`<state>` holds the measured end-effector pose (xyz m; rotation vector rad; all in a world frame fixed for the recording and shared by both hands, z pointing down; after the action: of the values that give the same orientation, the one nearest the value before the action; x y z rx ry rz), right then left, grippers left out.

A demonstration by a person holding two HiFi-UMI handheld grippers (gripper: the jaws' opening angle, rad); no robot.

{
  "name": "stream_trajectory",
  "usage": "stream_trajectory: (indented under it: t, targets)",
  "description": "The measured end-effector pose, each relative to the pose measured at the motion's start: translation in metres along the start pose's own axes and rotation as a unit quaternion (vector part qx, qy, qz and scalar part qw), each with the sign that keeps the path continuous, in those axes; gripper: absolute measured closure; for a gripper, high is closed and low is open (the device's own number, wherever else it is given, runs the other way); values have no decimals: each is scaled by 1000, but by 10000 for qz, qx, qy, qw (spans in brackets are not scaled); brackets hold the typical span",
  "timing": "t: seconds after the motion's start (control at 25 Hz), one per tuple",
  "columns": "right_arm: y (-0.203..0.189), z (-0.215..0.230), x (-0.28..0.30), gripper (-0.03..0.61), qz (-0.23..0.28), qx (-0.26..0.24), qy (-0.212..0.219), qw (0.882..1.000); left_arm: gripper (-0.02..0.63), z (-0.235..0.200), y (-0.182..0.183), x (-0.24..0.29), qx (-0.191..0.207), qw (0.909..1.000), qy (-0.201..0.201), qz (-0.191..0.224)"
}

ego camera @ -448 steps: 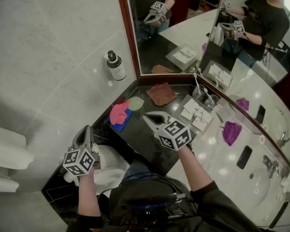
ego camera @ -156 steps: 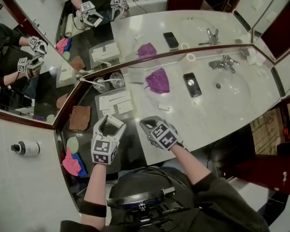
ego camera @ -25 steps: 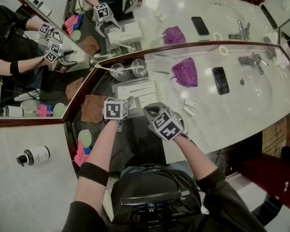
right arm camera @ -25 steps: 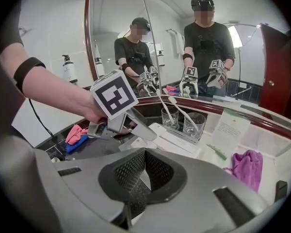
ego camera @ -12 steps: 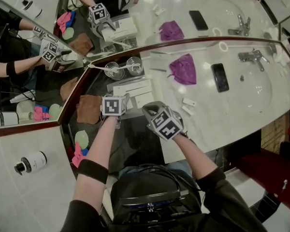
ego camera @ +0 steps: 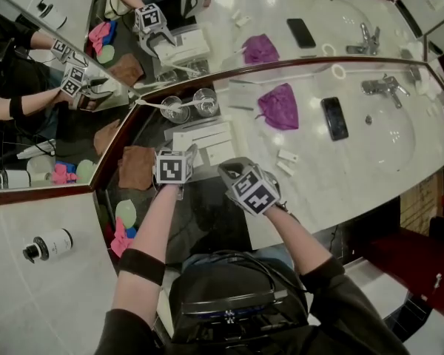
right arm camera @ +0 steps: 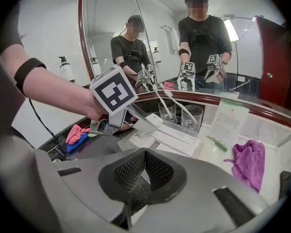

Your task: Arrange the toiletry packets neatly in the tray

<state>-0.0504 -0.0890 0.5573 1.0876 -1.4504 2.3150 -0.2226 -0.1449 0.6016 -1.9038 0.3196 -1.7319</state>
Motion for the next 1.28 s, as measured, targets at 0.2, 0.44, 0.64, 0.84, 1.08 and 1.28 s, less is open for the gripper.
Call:
stream_trajectory:
  t: [0.2,0.44,0.64,0.84,1.08,1.28]
  targets:
    - [-4,-3,-8,561,36,-26,-56,10000,313,13,-6,-14,391,9977,-200,519]
    - [-9,-8,-28,561,125,-33,-154,9998,313,38,-15,-48,729,9926,-338,914]
    - [-19,-11,-49,561,184,5,-277,9994,313,78,-22,-79,1109,9862,-625,1055]
    - [-38,-11,-75,561,219,153,-446,9986,313,128,-31,-94,1708,9733,-1057,1108]
    - [-68,4,-111,561,229,406,-723,9963,313,185,-48,-87,2187,9592,-1528,935]
    - [-96,23,-148,561,206,679,-1081,9916,313,229,-58,-65,2410,9492,-1903,688]
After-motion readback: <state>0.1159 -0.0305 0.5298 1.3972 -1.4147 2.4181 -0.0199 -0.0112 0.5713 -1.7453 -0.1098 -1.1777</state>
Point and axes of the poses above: the fingertips, and each gripper's own axes: x forward along the fingers, z to its right, y out of its top, the point moved 7 cm from there along -x, backward along the fingers, and after that the axes turned 2 degrees about y, right-handed, at the moved point
